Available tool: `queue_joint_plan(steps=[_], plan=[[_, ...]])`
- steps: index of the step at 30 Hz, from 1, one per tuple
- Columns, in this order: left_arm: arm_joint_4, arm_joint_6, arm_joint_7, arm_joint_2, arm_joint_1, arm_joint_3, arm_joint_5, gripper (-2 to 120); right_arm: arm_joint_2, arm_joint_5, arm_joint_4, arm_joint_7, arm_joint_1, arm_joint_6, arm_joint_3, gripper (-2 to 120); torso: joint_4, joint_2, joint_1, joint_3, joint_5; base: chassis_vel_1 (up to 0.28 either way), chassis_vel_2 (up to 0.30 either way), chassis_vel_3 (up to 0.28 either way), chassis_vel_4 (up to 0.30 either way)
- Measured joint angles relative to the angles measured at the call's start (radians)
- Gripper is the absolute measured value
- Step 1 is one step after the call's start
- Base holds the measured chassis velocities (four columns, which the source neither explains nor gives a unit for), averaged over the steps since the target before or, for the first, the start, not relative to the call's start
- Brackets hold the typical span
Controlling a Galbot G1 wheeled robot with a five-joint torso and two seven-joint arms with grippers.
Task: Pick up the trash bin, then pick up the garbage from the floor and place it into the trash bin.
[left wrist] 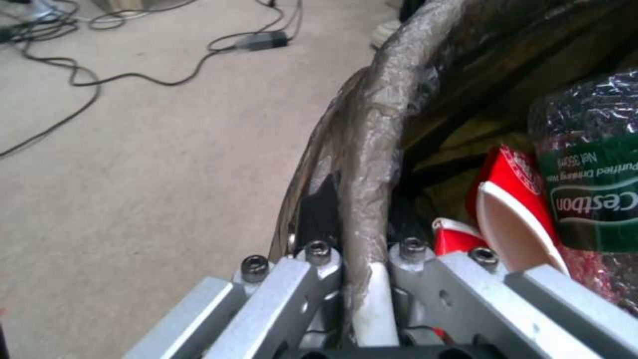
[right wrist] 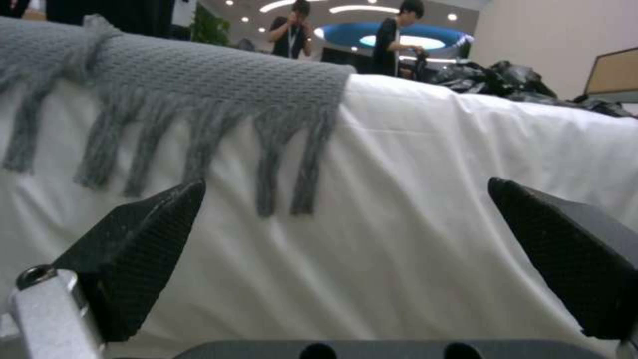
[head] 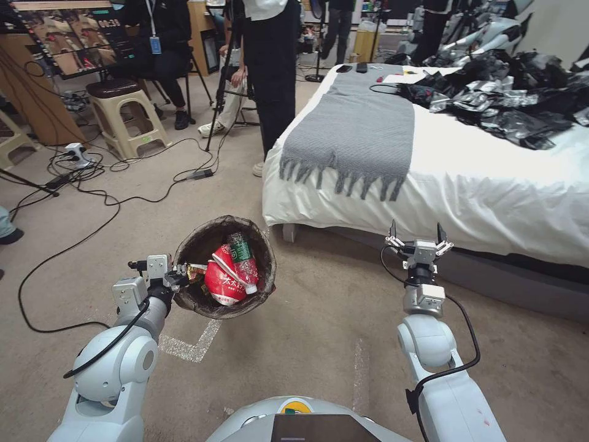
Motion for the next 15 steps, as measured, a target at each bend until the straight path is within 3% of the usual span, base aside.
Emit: queue_joint_plan(steps=[15], plan=[[0.002,-0.002,-0.01,0.0,-0.001,-0.005,-0.011,0,0.006,-0.009,-0.001,0.0,-0.011,0.004,-0.001,100,0.0,0.0,0.0,0.0,0.0,0.084,0.08,0.087,0.086]])
